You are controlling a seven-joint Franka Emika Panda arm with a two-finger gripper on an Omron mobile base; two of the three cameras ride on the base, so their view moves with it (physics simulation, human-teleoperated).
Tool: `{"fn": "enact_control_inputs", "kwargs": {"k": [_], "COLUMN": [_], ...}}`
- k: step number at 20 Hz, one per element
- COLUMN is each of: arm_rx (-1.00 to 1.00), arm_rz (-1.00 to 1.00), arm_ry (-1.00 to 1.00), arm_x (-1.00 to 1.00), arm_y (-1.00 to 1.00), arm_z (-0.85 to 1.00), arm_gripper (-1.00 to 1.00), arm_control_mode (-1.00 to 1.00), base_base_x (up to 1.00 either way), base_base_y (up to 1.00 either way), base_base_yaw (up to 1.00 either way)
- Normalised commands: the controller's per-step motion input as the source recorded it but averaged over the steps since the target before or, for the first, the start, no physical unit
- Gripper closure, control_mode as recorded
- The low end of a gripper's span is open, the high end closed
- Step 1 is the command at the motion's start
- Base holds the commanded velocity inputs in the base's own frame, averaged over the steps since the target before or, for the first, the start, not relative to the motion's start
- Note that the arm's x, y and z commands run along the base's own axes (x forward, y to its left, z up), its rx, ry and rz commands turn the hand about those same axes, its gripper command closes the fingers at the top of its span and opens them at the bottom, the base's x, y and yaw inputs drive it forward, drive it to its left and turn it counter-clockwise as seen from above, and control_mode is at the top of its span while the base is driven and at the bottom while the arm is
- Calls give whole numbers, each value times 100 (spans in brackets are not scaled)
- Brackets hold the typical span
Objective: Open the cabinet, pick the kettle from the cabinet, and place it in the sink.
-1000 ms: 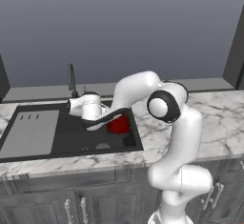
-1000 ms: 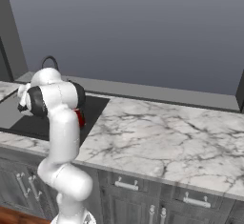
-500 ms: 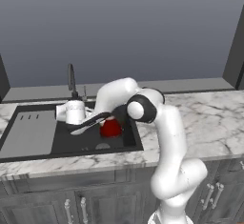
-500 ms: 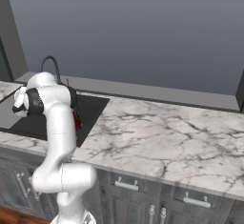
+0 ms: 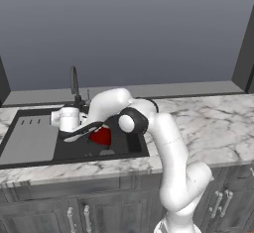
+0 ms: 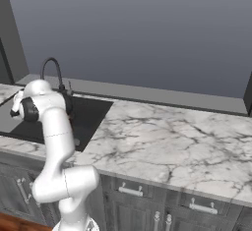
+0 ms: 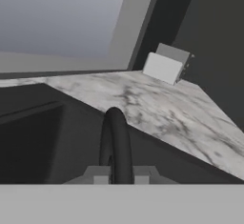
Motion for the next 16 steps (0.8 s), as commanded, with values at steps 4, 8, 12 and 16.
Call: {"fn": "enact_control_inputs", "kwargs": {"k": [4,8,12,16], "arm_rx": [0,0,0,0], "arm_rz": [0,0,0,0], "arm_ry": [0,0,0,0], "arm_x": [6,4,7,4], "arm_y": [0,0,-5,-8], "arm_z": [-14,-15,-10,-8], "arm_gripper": [100,100,100,100], "arm_control_mode": [-100,-100,-100,-100], "base_base_x": [0,0,0,0], "base_base_y": [0,0,0,0], "base_base_yaw": [0,0,0,0]}}
